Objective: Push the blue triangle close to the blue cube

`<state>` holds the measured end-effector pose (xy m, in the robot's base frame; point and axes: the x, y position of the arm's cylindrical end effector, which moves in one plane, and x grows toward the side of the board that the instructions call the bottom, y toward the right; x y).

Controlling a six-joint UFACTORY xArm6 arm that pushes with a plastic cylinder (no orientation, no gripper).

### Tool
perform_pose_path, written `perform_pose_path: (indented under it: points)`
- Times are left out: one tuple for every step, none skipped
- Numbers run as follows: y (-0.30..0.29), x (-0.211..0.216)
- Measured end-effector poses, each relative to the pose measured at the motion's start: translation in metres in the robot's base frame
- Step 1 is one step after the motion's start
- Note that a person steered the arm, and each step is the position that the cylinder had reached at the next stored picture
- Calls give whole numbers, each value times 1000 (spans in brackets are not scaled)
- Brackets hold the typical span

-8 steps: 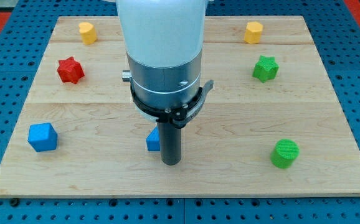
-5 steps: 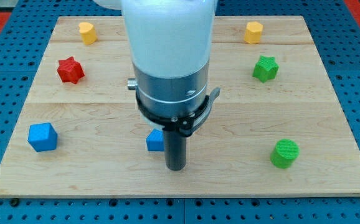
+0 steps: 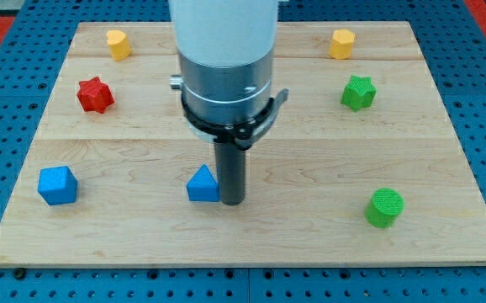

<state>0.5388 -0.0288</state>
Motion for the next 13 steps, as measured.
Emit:
perform_pose_path:
  points:
    - [-39, 0]
    - [-48, 10]
    - [-47, 16]
    - [-47, 17]
    - [-47, 17]
    - [-47, 14]
    - [-40, 5]
    - [-34, -23]
    - [-77, -13]
    - [-118, -4]
    - [-133, -9]
    - [-143, -7]
    - [-41, -2]
